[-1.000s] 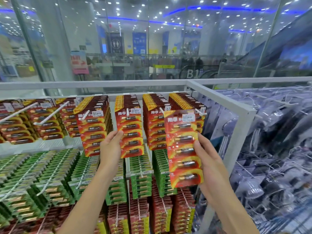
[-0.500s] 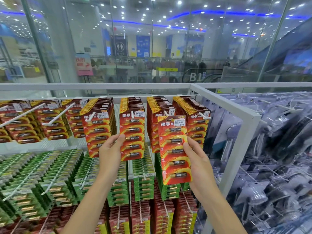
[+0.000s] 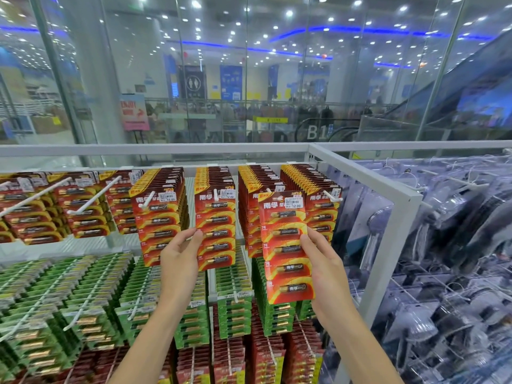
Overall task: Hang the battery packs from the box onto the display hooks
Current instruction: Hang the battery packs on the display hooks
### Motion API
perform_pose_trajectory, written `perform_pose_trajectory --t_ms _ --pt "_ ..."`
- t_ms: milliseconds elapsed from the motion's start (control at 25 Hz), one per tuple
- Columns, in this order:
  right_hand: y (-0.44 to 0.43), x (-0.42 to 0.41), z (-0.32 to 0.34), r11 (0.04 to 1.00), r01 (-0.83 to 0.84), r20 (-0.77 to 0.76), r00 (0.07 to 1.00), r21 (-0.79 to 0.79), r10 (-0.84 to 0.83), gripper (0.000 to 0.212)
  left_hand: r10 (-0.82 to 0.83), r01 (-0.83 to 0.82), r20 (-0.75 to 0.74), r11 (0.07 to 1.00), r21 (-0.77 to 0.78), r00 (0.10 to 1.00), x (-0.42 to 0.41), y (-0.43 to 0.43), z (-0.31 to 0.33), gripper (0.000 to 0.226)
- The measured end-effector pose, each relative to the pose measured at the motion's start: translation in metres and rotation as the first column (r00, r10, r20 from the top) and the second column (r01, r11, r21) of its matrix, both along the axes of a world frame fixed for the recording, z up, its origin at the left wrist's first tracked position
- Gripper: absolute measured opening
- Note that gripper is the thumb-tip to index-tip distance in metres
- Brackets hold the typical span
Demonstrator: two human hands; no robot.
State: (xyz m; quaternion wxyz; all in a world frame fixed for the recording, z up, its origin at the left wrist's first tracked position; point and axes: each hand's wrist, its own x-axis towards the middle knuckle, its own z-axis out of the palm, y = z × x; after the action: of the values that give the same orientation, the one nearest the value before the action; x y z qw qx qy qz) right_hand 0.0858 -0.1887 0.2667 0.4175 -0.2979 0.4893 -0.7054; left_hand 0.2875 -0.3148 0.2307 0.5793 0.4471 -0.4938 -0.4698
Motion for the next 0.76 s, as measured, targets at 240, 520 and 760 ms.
perform_pose_trajectory --t_ms 240,520,760 --pt "-0.011 0.0 -0.001 0.999 0.006 0.019 1.0 0.031 -0.007 0.017 0.011 -0.01 0.043 1.0 -0.009 0.999 0.002 0.002 0.002 0.015" --pt "-0.055 -0.007 -0.004 0.992 0.069 -0.188 0.981 0.102 -0.048 0.025 0.03 -0.028 0.096 0.999 -0.027 0.995 0.002 0.004 0.0 0.021" --pt "-0.047 -0.024 -0.054 0.983 0.147 -0.31 0.945 0.112 -0.106 0.022 0.056 -0.061 0.095 0.997 0.042 0.994 0.007 0.042 -0.025 0.019"
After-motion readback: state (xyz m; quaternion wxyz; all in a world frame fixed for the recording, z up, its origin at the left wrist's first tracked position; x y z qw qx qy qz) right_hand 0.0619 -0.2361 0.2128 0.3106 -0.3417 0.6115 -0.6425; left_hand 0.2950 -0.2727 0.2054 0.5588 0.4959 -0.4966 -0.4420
